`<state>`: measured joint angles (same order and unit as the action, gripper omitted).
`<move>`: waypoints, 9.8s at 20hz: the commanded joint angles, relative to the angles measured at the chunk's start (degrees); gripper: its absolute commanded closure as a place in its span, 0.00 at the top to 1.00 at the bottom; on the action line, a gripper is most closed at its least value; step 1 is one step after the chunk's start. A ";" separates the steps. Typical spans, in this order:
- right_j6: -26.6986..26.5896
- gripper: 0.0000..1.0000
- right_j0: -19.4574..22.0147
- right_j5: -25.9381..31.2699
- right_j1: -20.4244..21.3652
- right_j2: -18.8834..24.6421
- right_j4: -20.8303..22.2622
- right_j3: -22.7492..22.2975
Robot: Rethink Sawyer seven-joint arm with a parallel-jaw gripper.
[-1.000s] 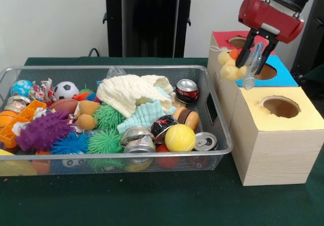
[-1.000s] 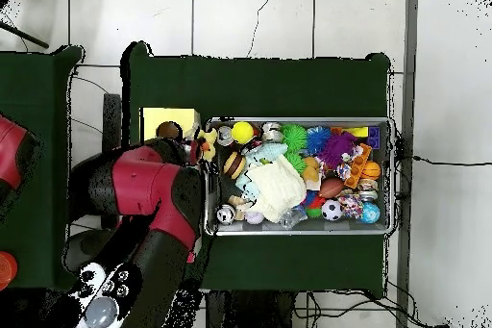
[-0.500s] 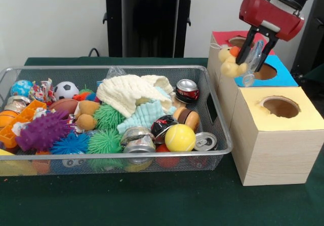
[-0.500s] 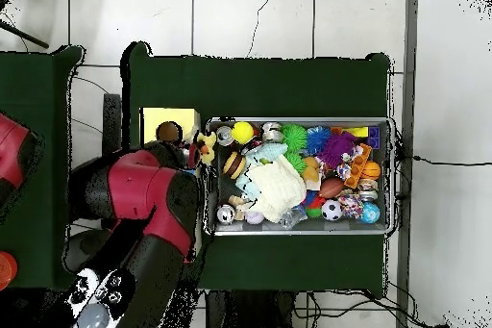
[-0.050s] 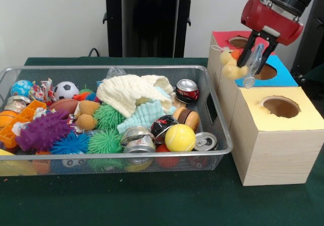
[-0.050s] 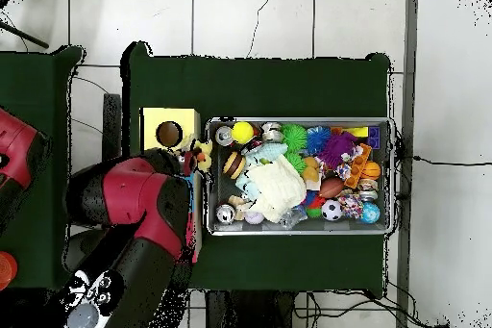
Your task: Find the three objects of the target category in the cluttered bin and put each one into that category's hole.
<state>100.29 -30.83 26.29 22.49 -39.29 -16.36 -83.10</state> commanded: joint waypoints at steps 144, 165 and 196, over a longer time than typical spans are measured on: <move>17.42 0.00 -7.49 -6.61 -5.93 2.32 -6.10 -11.34; 17.58 1.00 -7.47 -6.95 -5.94 2.40 -6.39 -10.70; 19.64 1.00 -7.99 -9.86 -7.57 2.40 -7.68 -10.26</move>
<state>108.04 -40.06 18.92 17.18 -45.43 -24.18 -91.25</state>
